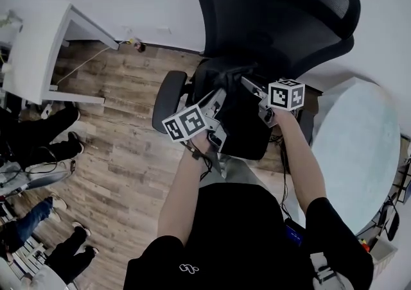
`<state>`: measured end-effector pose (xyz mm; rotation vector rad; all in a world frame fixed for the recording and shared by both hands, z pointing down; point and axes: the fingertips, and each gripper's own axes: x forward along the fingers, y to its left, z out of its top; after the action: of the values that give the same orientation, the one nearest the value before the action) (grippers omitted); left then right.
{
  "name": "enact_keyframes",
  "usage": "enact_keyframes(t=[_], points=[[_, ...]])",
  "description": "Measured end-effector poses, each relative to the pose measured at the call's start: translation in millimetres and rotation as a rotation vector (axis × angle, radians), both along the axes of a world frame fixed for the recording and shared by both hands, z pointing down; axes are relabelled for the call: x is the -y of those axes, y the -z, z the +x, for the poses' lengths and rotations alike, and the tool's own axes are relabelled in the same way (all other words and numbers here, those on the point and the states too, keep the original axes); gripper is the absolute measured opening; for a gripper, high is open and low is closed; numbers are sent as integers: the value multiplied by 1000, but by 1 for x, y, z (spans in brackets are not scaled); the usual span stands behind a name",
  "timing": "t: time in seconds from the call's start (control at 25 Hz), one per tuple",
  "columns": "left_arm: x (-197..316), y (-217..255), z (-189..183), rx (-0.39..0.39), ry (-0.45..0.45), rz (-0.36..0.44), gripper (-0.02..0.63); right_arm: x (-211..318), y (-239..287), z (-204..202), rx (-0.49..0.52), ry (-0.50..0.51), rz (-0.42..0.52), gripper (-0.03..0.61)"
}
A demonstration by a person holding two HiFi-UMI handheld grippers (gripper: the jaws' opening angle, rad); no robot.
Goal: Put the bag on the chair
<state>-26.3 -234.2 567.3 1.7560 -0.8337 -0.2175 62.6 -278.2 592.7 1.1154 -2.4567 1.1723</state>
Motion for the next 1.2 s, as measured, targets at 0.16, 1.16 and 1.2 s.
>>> enact_keyframes(t=[0.16, 1.16, 1.2], points=[[-11, 18, -1, 67, 53, 71, 21, -19, 0, 7, -46, 4, -14, 259], [-15, 240, -15, 724, 315, 730, -6, -49, 257, 53, -107, -279, 632, 8], [-15, 242, -14, 733, 323, 737, -6, -49, 261, 53, -116, -276, 646, 8]])
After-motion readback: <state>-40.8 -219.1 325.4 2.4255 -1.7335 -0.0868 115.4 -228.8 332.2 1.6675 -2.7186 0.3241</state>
